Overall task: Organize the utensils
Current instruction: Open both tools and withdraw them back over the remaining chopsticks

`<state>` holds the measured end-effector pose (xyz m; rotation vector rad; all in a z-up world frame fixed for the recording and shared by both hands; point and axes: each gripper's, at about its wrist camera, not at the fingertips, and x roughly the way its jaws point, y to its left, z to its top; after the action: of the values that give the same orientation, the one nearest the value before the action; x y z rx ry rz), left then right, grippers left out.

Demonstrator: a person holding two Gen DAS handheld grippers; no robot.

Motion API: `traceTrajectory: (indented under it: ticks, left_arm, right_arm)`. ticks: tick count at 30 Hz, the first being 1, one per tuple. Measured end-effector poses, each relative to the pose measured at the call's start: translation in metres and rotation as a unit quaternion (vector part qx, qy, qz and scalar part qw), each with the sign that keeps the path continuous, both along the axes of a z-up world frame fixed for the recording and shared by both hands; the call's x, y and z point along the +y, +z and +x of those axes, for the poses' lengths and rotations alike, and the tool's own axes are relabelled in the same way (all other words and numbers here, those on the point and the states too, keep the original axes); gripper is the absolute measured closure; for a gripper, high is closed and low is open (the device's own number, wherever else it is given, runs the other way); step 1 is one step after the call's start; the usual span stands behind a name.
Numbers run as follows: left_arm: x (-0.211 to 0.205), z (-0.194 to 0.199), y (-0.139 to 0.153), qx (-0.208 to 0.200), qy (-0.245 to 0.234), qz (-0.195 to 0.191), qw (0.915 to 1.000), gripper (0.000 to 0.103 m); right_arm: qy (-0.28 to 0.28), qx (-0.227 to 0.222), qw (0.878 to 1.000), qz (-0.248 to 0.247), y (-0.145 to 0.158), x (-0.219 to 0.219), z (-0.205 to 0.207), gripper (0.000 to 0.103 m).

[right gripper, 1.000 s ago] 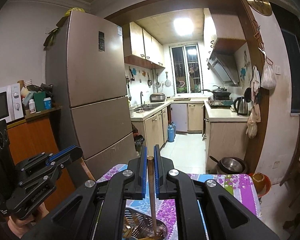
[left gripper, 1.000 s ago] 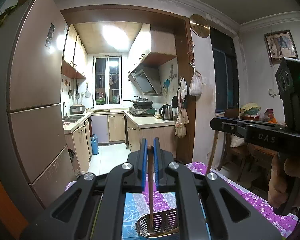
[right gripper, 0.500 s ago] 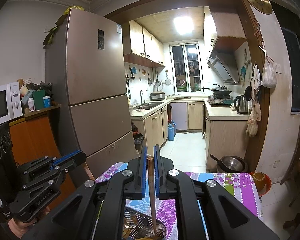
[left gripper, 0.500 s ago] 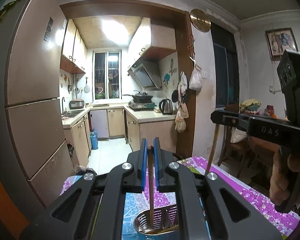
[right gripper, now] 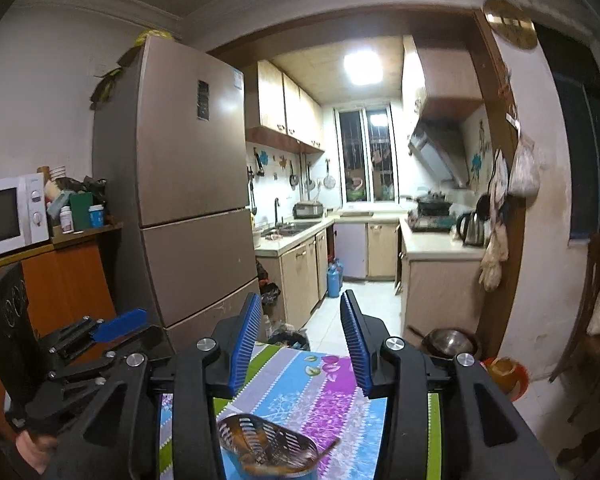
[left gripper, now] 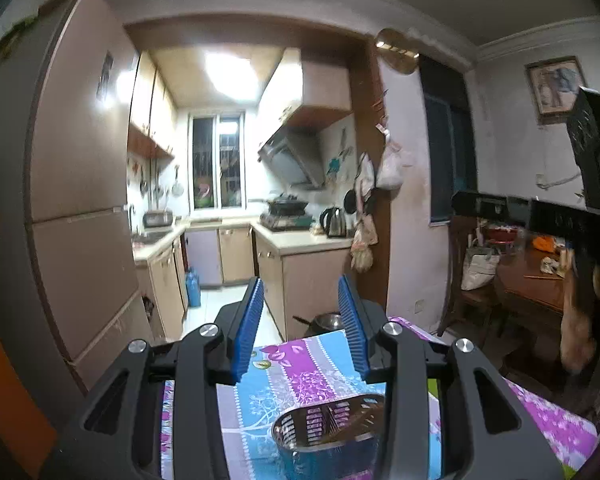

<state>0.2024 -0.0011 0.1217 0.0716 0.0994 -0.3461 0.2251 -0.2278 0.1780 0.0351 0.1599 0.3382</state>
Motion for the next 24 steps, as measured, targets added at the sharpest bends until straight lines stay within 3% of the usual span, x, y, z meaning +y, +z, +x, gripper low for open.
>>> traceTrajectory:
  ticks: [3, 6, 10, 13, 17, 20, 24]
  left_arm:
    - [0.005, -0.054, -0.008, -0.021, -0.015, 0.020, 0.9994, 0.057]
    - [0.011, -0.102, -0.035, -0.024, -0.025, 0.041, 0.9985, 0.053]
    - [0.036, -0.139, -0.085, 0.012, -0.017, 0.043, 0.9989, 0.051]
    - [0.060, -0.151, -0.126, 0.056, 0.012, 0.032, 0.9978, 0.051]
    - [0.086, -0.167, -0.176, 0.110, 0.035, 0.013, 0.9932, 0.051]
    - [0.095, -0.176, -0.200, 0.138, 0.038, 0.001, 0.9897, 0.051]
    - [0.094, -0.189, -0.210, 0.133, 0.046, -0.002, 0.9901, 0.051]
  right_arm:
    - [0.003, -0.018, 1.000, -0.015, 0.001, -0.014, -0.059, 0.060]
    - [0.008, -0.019, 1.000, -0.018, -0.024, -0.027, -0.122, 0.060]
    - [0.003, 0.021, 1.000, -0.003, -0.103, -0.037, -0.196, 0.060]
    - [-0.022, 0.085, 0.996, 0.018, -0.185, -0.033, -0.241, 0.060]
    - [-0.069, 0.125, 0.990, -0.016, -0.264, -0.013, -0.279, 0.064]
    - [-0.101, 0.145, 0.984, -0.027, -0.299, -0.008, -0.299, 0.070]
    - [-0.128, 0.157, 0.979, -0.032, -0.322, -0.007, -0.311, 0.071]
